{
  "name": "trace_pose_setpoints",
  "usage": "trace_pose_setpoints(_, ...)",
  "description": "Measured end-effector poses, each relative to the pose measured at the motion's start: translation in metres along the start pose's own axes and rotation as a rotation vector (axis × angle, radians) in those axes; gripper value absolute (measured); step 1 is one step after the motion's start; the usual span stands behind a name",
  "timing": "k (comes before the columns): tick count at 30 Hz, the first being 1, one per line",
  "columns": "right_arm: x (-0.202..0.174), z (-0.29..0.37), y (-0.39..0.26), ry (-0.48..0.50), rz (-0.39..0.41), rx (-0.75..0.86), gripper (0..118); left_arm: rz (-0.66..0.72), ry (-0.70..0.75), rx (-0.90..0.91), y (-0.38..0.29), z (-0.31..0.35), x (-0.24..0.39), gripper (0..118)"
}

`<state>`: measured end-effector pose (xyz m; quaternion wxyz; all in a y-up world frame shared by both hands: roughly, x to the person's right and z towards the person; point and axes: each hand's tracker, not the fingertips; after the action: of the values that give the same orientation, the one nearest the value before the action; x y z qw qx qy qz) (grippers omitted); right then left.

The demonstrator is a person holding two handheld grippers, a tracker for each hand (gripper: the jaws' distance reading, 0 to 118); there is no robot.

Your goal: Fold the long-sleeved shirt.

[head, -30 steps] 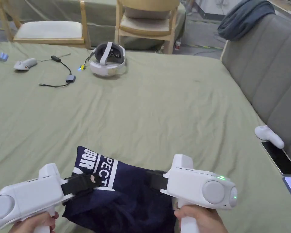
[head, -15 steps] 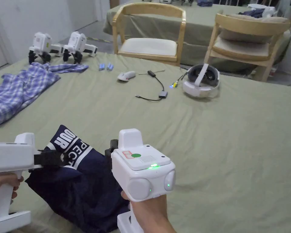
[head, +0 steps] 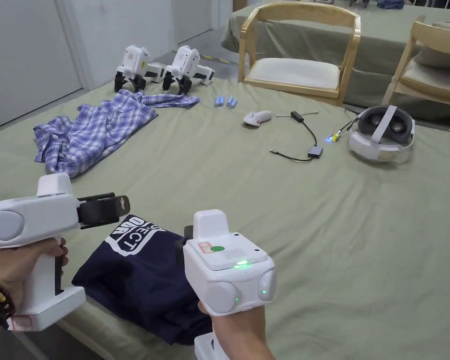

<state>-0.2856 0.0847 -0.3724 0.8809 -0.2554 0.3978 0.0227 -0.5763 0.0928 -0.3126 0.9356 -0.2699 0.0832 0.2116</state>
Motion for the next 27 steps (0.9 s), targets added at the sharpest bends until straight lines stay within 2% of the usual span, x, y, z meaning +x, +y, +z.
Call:
trace_pose_setpoints(1,0.008,0.011,0.008,0.004,-0.012,0.026,0,-0.026,-0.037,0.032,0.008,0.013,0.015,104)
trace_pose_setpoints(4,0.04,0.061,0.036,0.0,-0.068,0.112,0,-0.118,-0.17,0.111,0.009,0.034,0.069,62)
trace_pose_setpoints(5,0.052,0.081,0.046,-0.022,-0.058,0.151,0,-0.157,-0.196,0.132,0.016,0.033,0.072,39)
trace_pose_setpoints(7,0.078,0.123,0.061,-0.08,-0.045,0.238,0,-0.228,-0.21,0.211,0.012,0.04,0.112,5)
trace_pose_setpoints(10,0.12,0.183,0.075,-0.138,-0.062,0.333,0,-0.3,-0.21,0.284,0.003,0.052,0.192,3)
trace_pose_setpoints(11,0.134,0.204,0.077,-0.172,-0.061,0.354,0,-0.346,-0.171,0.358,-0.003,0.056,0.214,3)
trace_pose_setpoints(13,0.154,0.242,0.077,-0.282,-0.021,0.402,0,-0.473,-0.139,0.436,-0.01,0.054,0.255,3)
trace_pose_setpoints(14,0.165,0.261,0.074,-0.344,-0.001,0.423,0,-0.486,-0.118,0.458,-0.018,0.055,0.274,3)
trace_pose_setpoints(19,0.207,0.342,0.047,-0.619,-0.008,0.484,0,-0.415,-0.196,0.529,-0.053,0.05,0.35,3)
trace_pose_setpoints(21,0.22,0.365,0.028,-0.727,0.005,0.499,0,-0.44,-0.182,0.538,-0.071,0.044,0.378,3)
trace_pose_setpoints(23,0.228,0.382,0.009,-0.784,-0.003,0.497,0,-0.45,-0.2,0.535,-0.087,0.04,0.395,3)
trace_pose_setpoints(27,0.236,0.399,-0.029,-0.824,-0.038,0.497,0,-0.447,-0.285,0.477,-0.12,0.028,0.418,3)
